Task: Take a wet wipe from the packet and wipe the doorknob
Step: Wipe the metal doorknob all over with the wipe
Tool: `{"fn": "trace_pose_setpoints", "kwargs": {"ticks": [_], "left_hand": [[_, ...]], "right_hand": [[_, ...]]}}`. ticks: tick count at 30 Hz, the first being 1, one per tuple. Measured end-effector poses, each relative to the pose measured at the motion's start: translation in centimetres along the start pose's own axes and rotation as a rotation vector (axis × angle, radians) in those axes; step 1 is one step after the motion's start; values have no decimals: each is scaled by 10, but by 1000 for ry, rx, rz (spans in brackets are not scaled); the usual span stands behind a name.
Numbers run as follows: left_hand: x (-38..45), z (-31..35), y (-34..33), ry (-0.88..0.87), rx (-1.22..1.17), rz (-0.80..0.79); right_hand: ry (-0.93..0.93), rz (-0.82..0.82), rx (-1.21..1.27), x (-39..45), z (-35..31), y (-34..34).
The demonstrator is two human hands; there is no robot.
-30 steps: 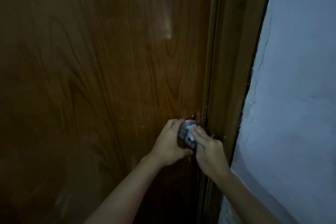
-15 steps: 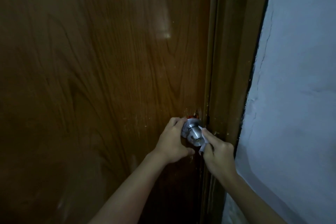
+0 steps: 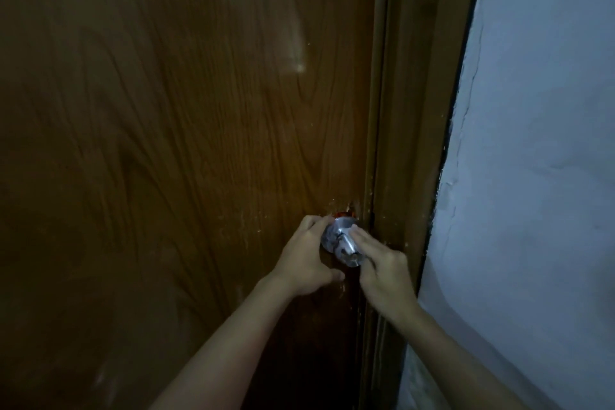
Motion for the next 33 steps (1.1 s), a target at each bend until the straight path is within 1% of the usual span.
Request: {"fn": "trace_pose_setpoints", "kwargs": {"ticks": [2,3,5,7,8,9,11,12,13,16,19,21,22,24,25,26,28,31,32,33], "left_hand": [[0,-1,0,5,8,-5],[0,-1,-1,7,9,-8],[0,-2,-1,12,-4,-10],[0,-2,-1,15,-11,-8],[0,-2,-1,14,-10,-8],[0,-1,0,14,-9,-9],[0,-1,0,13,-4,-14],[0,0,0,12,-1,-18],[0,0,0,14,1,-23],[-1,0,1,13,5,-19],[-1,-1,1,15,-8,-11],[0,-1,1,16,-8,-12],[0,-1,1,14,-8,-11],[0,-1,1,12,-3,-13],[0,-1,1,14,-1,-18],[0,-2,0,13,-1,-20],[0,-2,0,9,-1,-12],[0,-3,0,6,-4,-3],[1,-4,-1,6,-5,-5],[0,-3,-1,6,-6,-3]], "right_hand": [[39,-23,-2,-9,-3,-6],[57,-6,5,-15,-5,-4],[60,80,20,-20,-5,9],[5,173,27,-14,-1,22],[-17,183,22,-9,0,24],[-20,148,9,-5,1,21],[24,-17,-10,-1,-1,4],[52,-71,-20,-4,-1,-4],[72,-75,-27,-8,-1,-8],[70,31,-9,-19,-3,0],[0,182,9,-13,-3,22],[-31,215,1,-6,-1,27],[-25,176,-2,-3,-2,23],[21,14,-20,-6,-4,4],[54,-30,-42,-12,-4,-5],[73,-39,-54,-18,-2,-9],[59,22,-28,-25,-3,-2],[1,193,19,-21,-5,24],[-22,230,23,-18,-4,30],[-41,234,23,-14,-3,31]]}}
Point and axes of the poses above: each hand's wrist, its own x-axis towards the middle knuckle, its own y-axis out of the back of the hand, z = x × y, the point moved 6 cm from there along x, towards the middle knuckle, and after that the axes turned 8 degrees about -z, right-handed, at the moved point
